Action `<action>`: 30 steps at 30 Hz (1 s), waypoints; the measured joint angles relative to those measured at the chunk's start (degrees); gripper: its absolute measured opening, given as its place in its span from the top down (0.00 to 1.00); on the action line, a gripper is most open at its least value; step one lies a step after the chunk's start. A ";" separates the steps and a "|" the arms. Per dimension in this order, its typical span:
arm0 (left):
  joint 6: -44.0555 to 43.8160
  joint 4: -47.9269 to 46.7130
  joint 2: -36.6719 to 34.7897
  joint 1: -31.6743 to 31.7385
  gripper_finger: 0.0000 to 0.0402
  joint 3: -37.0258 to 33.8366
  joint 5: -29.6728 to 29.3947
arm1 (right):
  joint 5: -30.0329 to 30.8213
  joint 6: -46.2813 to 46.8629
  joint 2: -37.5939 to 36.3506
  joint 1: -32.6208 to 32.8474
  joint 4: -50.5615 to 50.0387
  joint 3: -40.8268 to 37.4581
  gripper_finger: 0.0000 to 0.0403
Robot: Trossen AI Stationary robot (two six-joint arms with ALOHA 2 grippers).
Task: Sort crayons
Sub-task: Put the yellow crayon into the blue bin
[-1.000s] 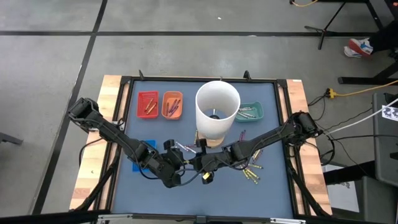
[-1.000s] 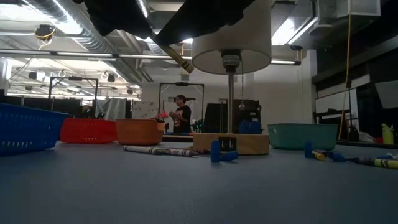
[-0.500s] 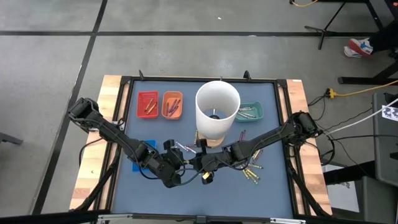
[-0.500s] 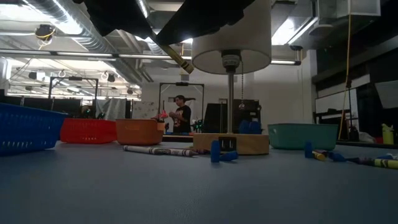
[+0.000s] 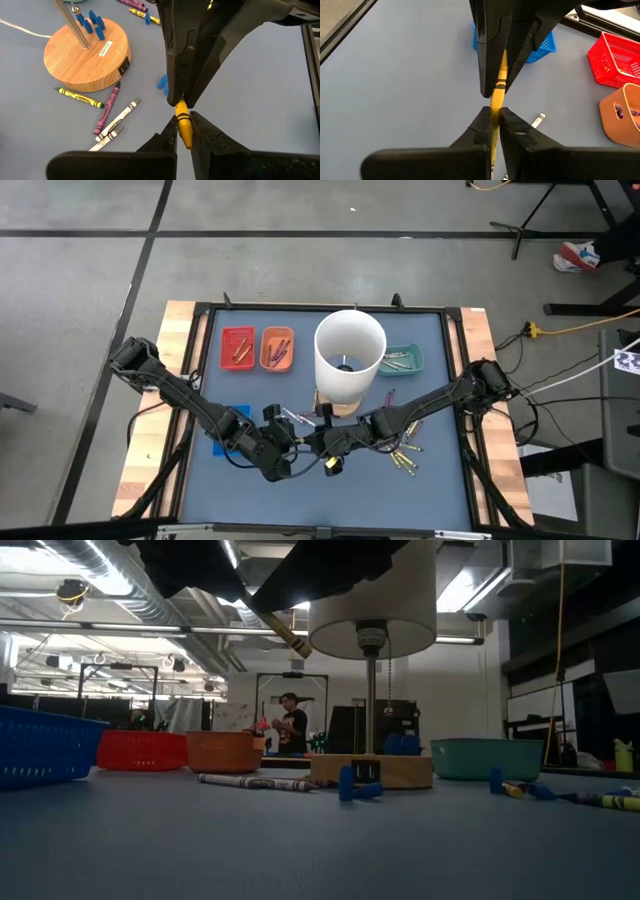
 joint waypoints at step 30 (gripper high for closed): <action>-10.13 -23.88 -11.30 -0.15 0.98 0.00 12.46 | -9.97 5.96 0.00 0.00 -26.49 -0.30 0.72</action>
